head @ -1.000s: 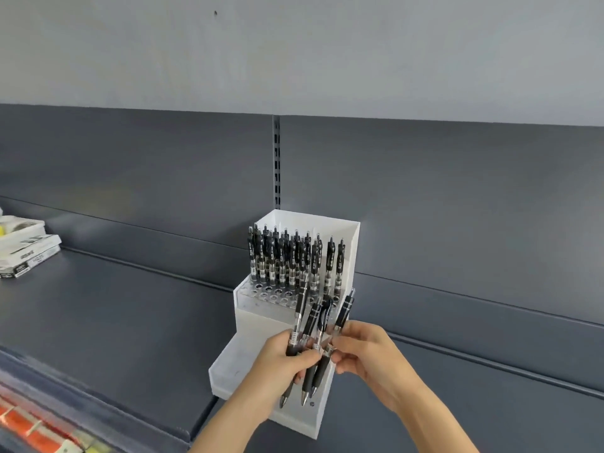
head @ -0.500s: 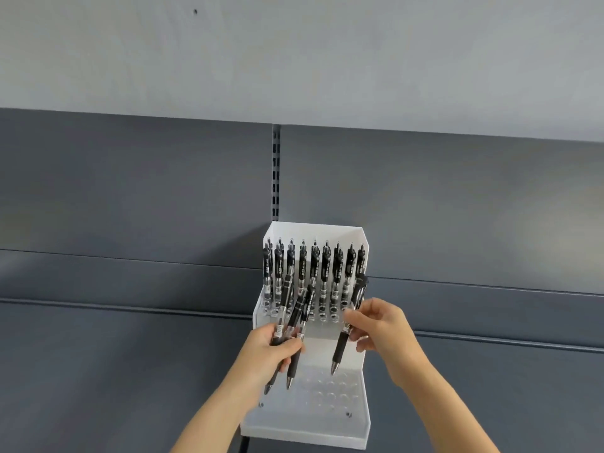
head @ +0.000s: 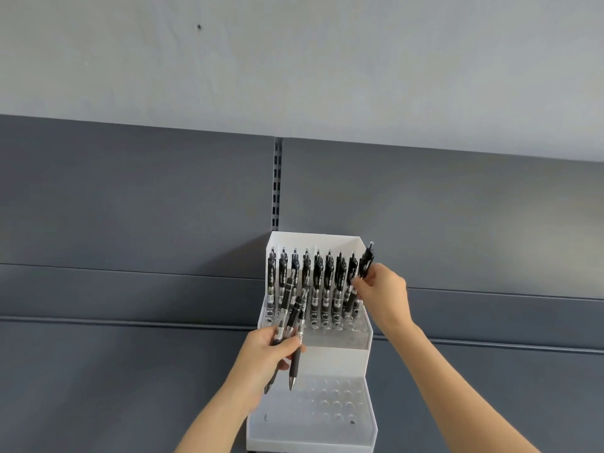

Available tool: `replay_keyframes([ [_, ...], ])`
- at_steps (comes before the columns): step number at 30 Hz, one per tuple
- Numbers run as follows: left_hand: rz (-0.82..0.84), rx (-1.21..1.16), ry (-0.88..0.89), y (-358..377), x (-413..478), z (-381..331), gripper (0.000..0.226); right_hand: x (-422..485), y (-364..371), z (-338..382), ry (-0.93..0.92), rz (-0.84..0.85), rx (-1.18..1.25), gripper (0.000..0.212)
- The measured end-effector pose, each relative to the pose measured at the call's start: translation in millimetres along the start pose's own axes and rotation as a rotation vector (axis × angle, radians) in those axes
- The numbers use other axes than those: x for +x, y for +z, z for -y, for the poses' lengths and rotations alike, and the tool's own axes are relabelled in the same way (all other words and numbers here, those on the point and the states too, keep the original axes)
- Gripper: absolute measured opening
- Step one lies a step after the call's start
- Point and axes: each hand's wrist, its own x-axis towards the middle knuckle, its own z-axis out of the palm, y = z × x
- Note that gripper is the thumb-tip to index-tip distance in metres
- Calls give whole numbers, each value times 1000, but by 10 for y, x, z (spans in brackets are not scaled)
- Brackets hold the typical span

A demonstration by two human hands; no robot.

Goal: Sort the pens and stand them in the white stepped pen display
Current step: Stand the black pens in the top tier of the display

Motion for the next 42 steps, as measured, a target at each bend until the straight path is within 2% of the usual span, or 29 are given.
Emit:
replay_keyframes([
  [4, -15, 3, 2, -16, 16, 2, 7, -57, 125, -7, 10, 66, -207, 20],
  [11, -4, 4, -13, -6, 75, 38, 8, -70, 173, -23, 42, 118, -349, 20],
  [19, 14, -8, -16, 25, 109, 46, 7, -115, 175, 43, -19, 96, -492, 20],
  [24, 10, -8, -14, 14, 152, 39, 8, -77, 200, 79, -23, 99, -503, 17],
  [29, 13, -20, -25, 39, 168, 46, 7, -108, 204, -20, -7, 111, -359, 19],
  [37, 27, -28, -28, 106, 191, 7, 6, -108, 271, -73, -38, 87, -364, 18],
  [42, 39, -39, -21, 121, 168, -9, 6, -115, 287, -128, -24, 80, -278, 20],
])
